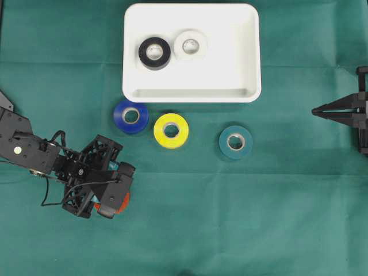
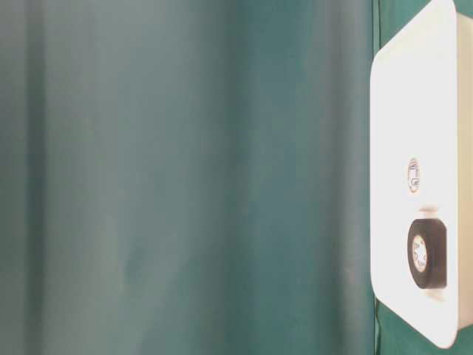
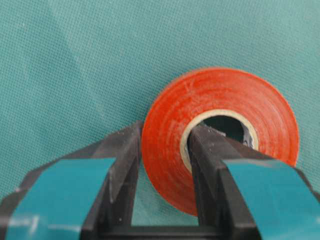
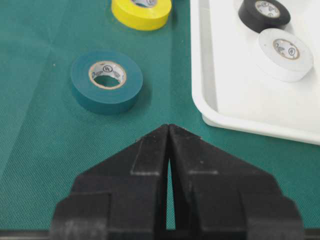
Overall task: Put the tape into the white case with the left arm.
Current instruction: 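Lower the left gripper onto the red-orange tape and grasp it, then carry the red-orange tape into the tray and set it down, then open the left gripper and retract it to the left edge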
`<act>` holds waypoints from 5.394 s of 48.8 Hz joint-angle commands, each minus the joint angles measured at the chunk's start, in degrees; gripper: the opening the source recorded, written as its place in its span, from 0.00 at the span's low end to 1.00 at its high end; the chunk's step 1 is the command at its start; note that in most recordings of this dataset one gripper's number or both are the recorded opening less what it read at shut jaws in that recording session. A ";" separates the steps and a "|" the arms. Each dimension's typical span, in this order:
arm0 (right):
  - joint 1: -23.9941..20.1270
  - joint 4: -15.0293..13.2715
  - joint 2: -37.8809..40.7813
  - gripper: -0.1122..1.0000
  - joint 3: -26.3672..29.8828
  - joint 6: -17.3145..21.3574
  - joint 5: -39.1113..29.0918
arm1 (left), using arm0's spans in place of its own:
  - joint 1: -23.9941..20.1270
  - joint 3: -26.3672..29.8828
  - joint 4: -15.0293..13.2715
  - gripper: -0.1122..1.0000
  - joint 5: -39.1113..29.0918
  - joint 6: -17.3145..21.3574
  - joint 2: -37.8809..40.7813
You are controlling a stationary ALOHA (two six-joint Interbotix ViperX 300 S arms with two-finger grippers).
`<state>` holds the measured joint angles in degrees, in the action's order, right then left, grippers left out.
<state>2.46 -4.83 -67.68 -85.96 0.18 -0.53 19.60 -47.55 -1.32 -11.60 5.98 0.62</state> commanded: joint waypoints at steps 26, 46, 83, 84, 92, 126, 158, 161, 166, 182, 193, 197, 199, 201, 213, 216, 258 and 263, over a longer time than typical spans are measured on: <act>0.09 -0.09 0.35 0.02 0.62 0.18 0.70 | -0.18 4.22 -0.09 0.33 -8.53 -0.18 -12.04; 0.09 -0.09 0.26 0.02 0.62 0.18 0.70 | -7.56 5.01 0.00 0.33 -7.56 0.26 -10.90; 0.09 -0.09 0.35 0.02 0.70 0.18 0.62 | -30.50 16.79 0.18 0.33 -5.54 0.62 -0.18; 0.00 0.00 0.35 0.02 0.70 0.18 0.70 | -30.85 17.23 0.09 0.33 -5.54 0.62 0.26; 0.00 -0.09 0.35 0.02 0.62 0.18 0.70 | -33.49 20.74 0.18 0.33 -5.54 0.62 3.43; 0.00 -0.09 0.35 0.02 0.62 0.18 0.70 | -36.12 27.95 0.09 0.33 -5.80 0.62 10.28; 0.00 -0.09 0.35 0.02 0.62 0.18 0.62 | -35.60 25.14 0.09 0.95 -5.71 0.53 8.44; 0.09 -0.09 0.35 0.02 0.62 0.18 0.70 | -35.68 24.87 0.09 0.95 -5.71 0.53 8.00; 0.09 -0.09 0.35 0.02 0.62 0.18 0.70 | -35.60 24.08 0.09 0.95 -5.71 0.44 6.94; 0.09 -0.09 0.26 0.02 0.62 0.18 0.70 | -34.63 18.54 0.09 0.95 -5.63 0.18 -0.62; 0.00 0.00 0.35 0.02 0.62 0.18 0.70 | -33.57 12.83 0.00 0.95 -5.54 -0.18 -7.21; 0.09 -0.09 0.35 0.02 0.62 0.18 0.62 | -33.05 10.81 0.00 0.95 -5.54 -0.18 -9.23; 0.09 -0.09 0.35 0.02 0.62 0.18 0.70 | -32.70 9.76 -0.09 0.95 -5.54 -0.18 -10.20; 0.00 -0.09 0.35 0.02 0.62 0.18 0.70 | -32.52 8.61 -0.09 0.95 -5.45 -0.18 -11.25; 0.09 -0.09 0.35 0.02 0.62 0.18 0.70 | -31.46 1.93 -0.18 0.95 -5.10 -1.58 -17.58; 0.00 -0.09 0.26 0.02 0.62 0.18 0.70 | -31.46 0.35 -0.18 0.95 -4.92 -2.02 -19.25; 0.09 -0.09 0.26 0.02 0.70 0.18 0.62 | -30.50 -16.79 -0.18 0.94 -1.76 -2.29 -43.15; 0.09 -0.09 0.35 0.02 0.70 0.18 0.62 | -30.32 -17.40 -0.18 0.94 -1.76 -2.29 -44.47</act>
<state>2.46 -4.83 -67.68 -85.96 0.18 -0.53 -10.99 -65.13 -1.41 -13.80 3.69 -43.24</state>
